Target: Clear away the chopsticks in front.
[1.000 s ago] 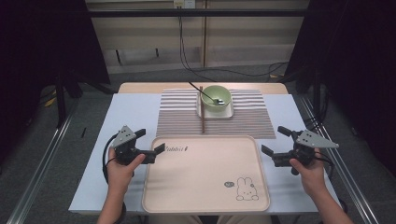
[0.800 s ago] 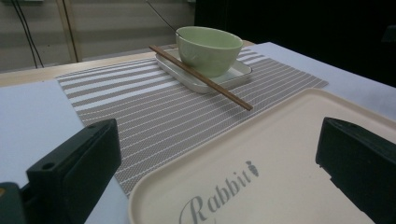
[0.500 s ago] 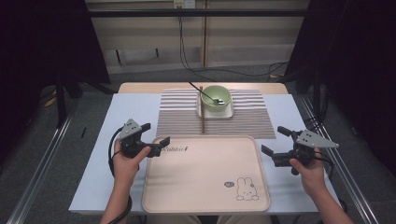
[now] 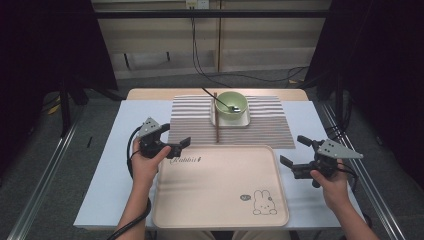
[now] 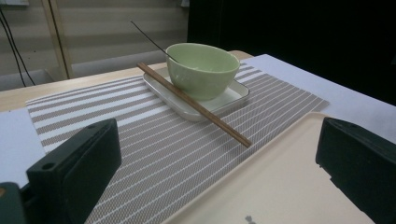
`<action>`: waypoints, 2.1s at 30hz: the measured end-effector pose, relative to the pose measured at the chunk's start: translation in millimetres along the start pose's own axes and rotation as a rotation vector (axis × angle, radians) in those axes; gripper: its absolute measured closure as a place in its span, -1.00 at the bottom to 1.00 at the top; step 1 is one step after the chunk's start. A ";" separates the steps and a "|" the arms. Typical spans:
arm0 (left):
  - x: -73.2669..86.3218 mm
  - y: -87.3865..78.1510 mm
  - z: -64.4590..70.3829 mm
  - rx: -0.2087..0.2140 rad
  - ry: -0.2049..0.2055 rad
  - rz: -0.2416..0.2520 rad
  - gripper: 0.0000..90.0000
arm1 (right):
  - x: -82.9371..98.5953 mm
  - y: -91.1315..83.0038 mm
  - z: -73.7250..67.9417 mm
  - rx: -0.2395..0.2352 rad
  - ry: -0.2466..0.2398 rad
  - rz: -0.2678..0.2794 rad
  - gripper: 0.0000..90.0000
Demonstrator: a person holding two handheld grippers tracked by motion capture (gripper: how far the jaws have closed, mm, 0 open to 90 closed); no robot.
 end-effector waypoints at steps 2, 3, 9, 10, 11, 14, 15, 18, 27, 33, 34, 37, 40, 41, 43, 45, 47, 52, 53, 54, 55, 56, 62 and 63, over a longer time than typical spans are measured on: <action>-2.4 5.1 0.9 -0.004 -0.004 -0.001 -1.00 | 0.0 -0.2 0.0 0.003 0.001 -0.001 -0.96; -3.1 7.2 1.2 -0.006 -0.004 -0.005 -1.00 | -0.2 -0.7 0.1 0.003 0.002 -0.004 -0.96; -5.1 21.9 2.3 0.000 -0.005 -0.008 -1.00 | -0.4 -0.6 0.2 0.003 0.001 0.001 -0.96; -5.2 24.8 2.2 0.003 0.001 -0.011 -1.00 | -0.5 -0.7 0.1 0.003 0.001 0.001 -0.96; -5.5 26.4 2.1 0.000 0.002 -0.011 -1.00 | -0.7 -0.8 -0.2 0.009 0.003 0.002 -0.96; -6.0 33.6 2.1 0.007 -0.008 -0.006 -1.00 | -0.6 -0.7 -0.7 0.005 0.003 0.004 -0.95; -6.1 35.4 1.3 0.003 0.001 -0.014 -1.00 | -0.7 -0.8 -0.8 0.004 0.003 0.005 -0.95; -6.1 43.3 1.4 0.003 -0.007 -0.013 -1.00 | -1.1 -1.1 -0.7 0.009 0.002 0.005 -0.95; -2.4 63.2 1.3 0.006 -0.021 -0.023 -1.00 | -1.0 -0.6 -0.9 0.004 0.003 0.005 -0.95; 2.2 74.5 -0.4 -0.005 -0.033 -0.029 -1.00 | -0.9 -0.6 -1.0 0.000 0.001 0.004 -0.95; 2.9 77.4 -0.7 -0.006 -0.036 -0.030 -1.00 | -0.9 -0.6 -1.1 -0.001 0.002 0.005 -0.94; 4.4 82.5 -1.6 -0.007 -0.041 -0.037 -1.00 | -1.1 -0.7 -1.2 -0.001 0.002 0.005 -0.94; 6.3 89.2 -1.6 -0.019 -0.055 -0.036 -1.00 | -1.1 -1.0 -0.5 -0.004 -0.006 0.004 -0.94; 6.7 90.2 -2.4 -0.018 -0.048 -0.041 -1.00 | -1.1 -0.9 -0.7 -0.003 -0.002 0.005 -0.94; 8.1 94.7 -3.7 -0.033 -0.055 -0.041 -1.00 | -1.1 -0.7 -1.2 -0.001 0.002 0.006 -0.94; 9.1 97.8 -5.5 -0.046 -0.053 -0.047 -1.00 | -1.1 -1.2 -0.9 -0.006 -0.004 0.004 -0.94; 10.5 100.8 -8.4 -0.063 -0.051 -0.063 -1.00 | -1.5 -1.1 -0.9 0.003 0.002 0.007 -0.94; 13.6 108.8 -12.9 -0.092 -0.056 -0.075 -1.00 | -1.6 -0.9 -0.9 0.005 0.004 0.009 -0.94; 14.4 109.8 -13.8 -0.099 -0.053 -0.079 -1.00 | -1.9 -0.7 -0.6 0.007 0.004 0.013 -0.94; 15.3 111.0 -14.3 -0.113 -0.051 -0.088 -1.00 | -1.9 -0.7 -0.6 0.007 0.004 0.013 -0.94; 16.0 112.4 -15.5 -0.122 -0.043 -0.090 -1.00 | -1.7 -0.9 -0.6 0.002 0.001 0.010 -0.94; 16.4 113.5 -16.0 -0.130 -0.043 -0.092 -1.00 | -1.8 -0.9 -0.6 0.006 0.003 0.009 -0.94; 17.4 123.4 -17.8 -0.181 -0.083 -0.082 -0.93 | -1.7 -0.6 -0.6 -0.001 0.004 0.007 -0.94; 18.0 124.7 -18.5 -0.189 -0.077 -0.089 -0.92 | -1.8 -0.5 -0.5 0.000 0.005 0.010 -0.94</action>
Point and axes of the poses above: each handheld gripper's, and its own axes: y roughly forward along the jaws, x roughly out of its underside, z roughly to its right, the point moved 4 cm from there along y, roughly forward along the jaws, and after that the axes turned 14 degrees about z, right-handed, at the moved point
